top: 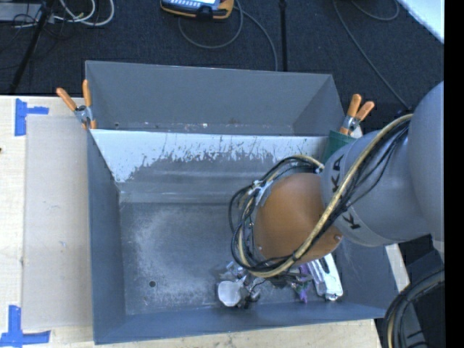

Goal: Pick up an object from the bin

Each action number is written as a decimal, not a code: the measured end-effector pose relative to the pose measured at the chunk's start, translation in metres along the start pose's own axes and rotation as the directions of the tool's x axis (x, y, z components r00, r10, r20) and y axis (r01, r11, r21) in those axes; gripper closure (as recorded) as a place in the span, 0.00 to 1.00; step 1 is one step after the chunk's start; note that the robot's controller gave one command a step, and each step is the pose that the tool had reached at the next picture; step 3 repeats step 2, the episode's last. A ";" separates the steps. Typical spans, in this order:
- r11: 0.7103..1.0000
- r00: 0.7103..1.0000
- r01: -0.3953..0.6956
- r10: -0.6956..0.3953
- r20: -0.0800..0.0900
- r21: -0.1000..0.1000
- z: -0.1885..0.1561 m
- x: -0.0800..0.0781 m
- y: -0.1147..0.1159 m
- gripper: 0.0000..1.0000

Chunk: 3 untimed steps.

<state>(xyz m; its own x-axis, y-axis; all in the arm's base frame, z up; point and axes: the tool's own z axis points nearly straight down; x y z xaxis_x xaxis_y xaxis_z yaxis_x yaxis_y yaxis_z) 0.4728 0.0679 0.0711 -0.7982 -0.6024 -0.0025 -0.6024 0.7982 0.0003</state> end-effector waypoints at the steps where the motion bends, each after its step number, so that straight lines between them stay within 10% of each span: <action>1: 1.000 1.000 -0.001 0.001 0.000 0.000 0.000 0.000 0.000 1.00; 2: 0.998 0.998 0.062 -0.062 0.007 0.005 -0.189 0.003 -0.020 1.00; 3: 0.998 0.998 0.062 -0.062 0.007 0.005 -0.189 0.003 -0.020 1.00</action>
Offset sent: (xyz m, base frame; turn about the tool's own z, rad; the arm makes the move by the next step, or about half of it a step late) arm 0.0071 -0.0187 0.1859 -0.0659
